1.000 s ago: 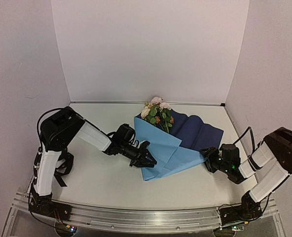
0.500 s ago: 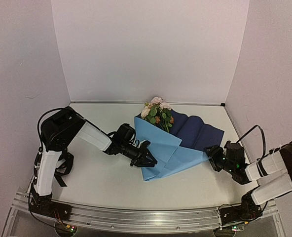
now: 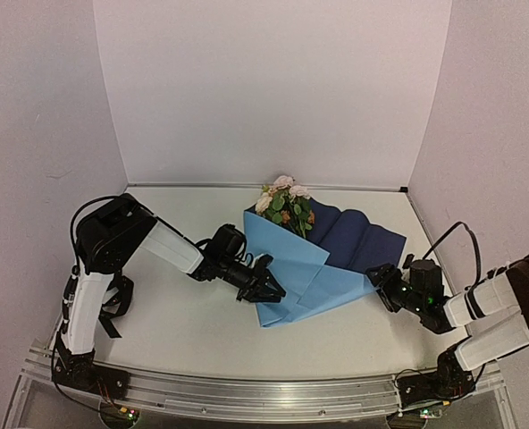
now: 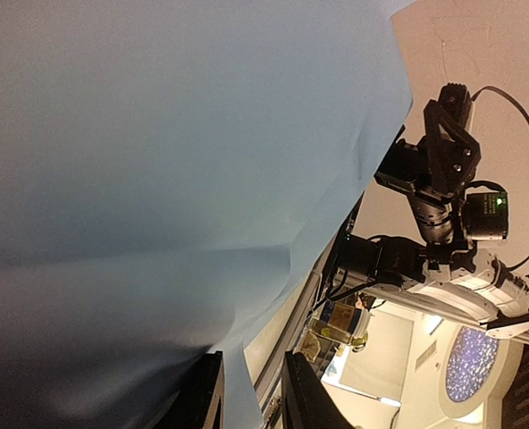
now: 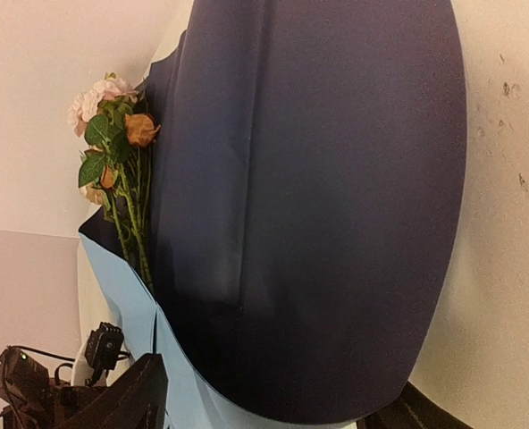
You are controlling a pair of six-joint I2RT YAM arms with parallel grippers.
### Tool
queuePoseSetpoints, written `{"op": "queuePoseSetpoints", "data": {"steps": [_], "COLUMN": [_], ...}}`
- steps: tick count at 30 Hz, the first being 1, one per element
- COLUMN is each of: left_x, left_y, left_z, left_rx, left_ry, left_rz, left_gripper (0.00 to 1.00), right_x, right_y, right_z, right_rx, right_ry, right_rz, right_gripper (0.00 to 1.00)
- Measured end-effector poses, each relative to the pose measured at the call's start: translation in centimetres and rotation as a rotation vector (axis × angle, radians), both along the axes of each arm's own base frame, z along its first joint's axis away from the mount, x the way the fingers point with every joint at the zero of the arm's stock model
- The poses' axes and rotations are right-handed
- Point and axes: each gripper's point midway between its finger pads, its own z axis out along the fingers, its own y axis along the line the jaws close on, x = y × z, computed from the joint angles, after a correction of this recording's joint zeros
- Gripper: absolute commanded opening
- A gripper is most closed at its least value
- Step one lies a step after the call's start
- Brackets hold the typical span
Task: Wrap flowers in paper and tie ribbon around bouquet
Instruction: Pick up the two-thirds-folded wrapping paper from the center of the board.
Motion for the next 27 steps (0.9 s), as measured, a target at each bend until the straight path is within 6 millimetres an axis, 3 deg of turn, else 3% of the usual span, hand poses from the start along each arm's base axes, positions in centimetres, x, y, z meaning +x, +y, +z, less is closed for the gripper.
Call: {"op": "queuePoseSetpoints", "data": {"steps": [4, 7, 15, 27], "left_x": [0.1, 0.2, 0.3, -1.4], "left_y": [-0.1, -0.4, -0.7, -2.4], "left_z": [0.0, 0.0, 0.4, 1.3], "left_rx": [-0.005, -0.011, -0.023, -0.043], "left_ry": [0.000, -0.002, -0.003, -0.004], "left_rz": [-0.002, -0.005, -0.011, -0.052], "left_gripper": [0.24, 0.24, 0.26, 0.26], "right_x": [-1.0, -0.7, -0.5, -0.5], "right_y": [0.0, 0.4, 0.9, 0.8], "right_z": [-1.3, -1.4, -1.9, -1.9], "right_rx": [0.000, 0.004, 0.019, 0.024], "right_ry": [0.017, 0.003, -0.003, 0.005], "right_rz": [0.019, 0.037, 0.056, 0.047], "right_gripper": [0.69, 0.59, 0.47, 0.26]}}
